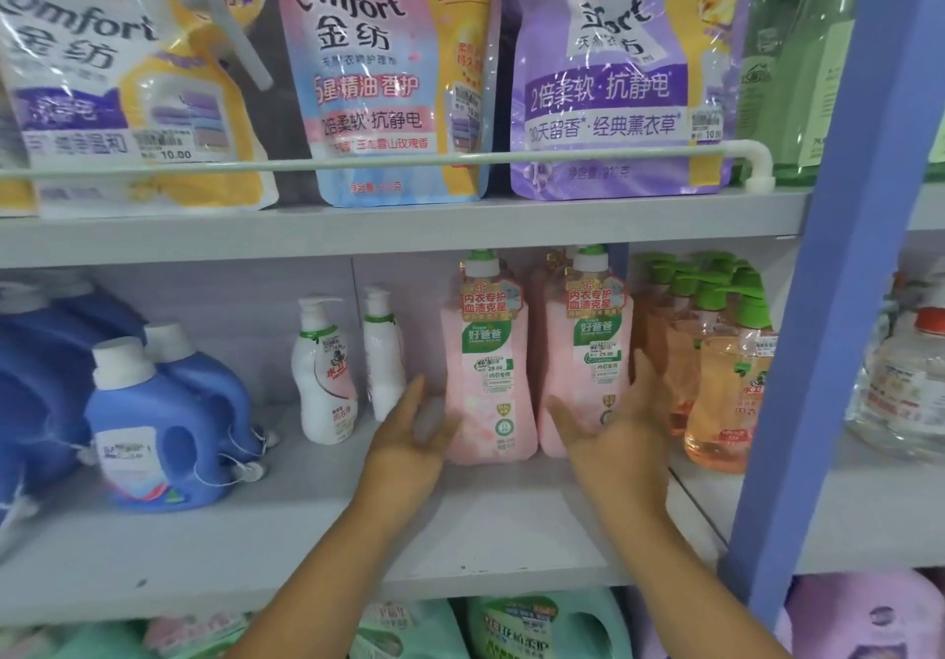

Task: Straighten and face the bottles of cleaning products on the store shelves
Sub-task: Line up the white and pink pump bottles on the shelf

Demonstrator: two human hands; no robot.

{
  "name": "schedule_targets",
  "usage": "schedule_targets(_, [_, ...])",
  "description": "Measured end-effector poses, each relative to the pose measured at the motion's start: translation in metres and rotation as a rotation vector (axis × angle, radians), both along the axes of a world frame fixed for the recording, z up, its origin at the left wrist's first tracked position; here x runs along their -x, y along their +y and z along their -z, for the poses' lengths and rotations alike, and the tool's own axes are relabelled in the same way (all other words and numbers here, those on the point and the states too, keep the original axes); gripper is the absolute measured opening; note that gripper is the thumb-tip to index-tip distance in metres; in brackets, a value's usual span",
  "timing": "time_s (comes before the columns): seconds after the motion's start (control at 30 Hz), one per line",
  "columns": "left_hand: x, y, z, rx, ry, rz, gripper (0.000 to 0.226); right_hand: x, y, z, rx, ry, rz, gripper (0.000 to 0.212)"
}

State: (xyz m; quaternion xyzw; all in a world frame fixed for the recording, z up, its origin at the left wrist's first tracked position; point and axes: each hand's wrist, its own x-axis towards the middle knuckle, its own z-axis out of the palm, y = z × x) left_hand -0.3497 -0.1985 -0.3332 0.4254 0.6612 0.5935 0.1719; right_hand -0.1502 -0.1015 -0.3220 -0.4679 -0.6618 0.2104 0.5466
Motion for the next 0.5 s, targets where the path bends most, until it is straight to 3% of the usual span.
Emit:
schedule_targets(0.1, [0.029, -0.027, -0.001, -0.172, 0.207, -0.372, 0.055, 0.015, -0.042, -0.006, -0.291, 0.079, -0.144, 0.061])
schedule_targets(0.2, [0.064, -0.045, -0.009, -0.209, 0.311, -0.563, 0.061, 0.053, -0.076, -0.014, -0.383, 0.124, -0.426, 0.04])
schedule_targets(0.3, [0.092, -0.04, -0.022, -0.026, 0.138, -0.55, 0.089, 0.113, -0.094, -0.027, -0.165, 0.159, -0.603, 0.052])
schedule_targets(0.37, [0.104, -0.034, -0.025, 0.028, 0.019, -0.442, 0.094, 0.154, -0.09, -0.032, 0.073, 0.152, -0.608, 0.066])
schedule_targets(0.5, [0.121, -0.027, -0.013, 0.031, -0.027, -0.341, 0.04, 0.198, -0.064, -0.032, 0.258, 0.034, -0.456, 0.076])
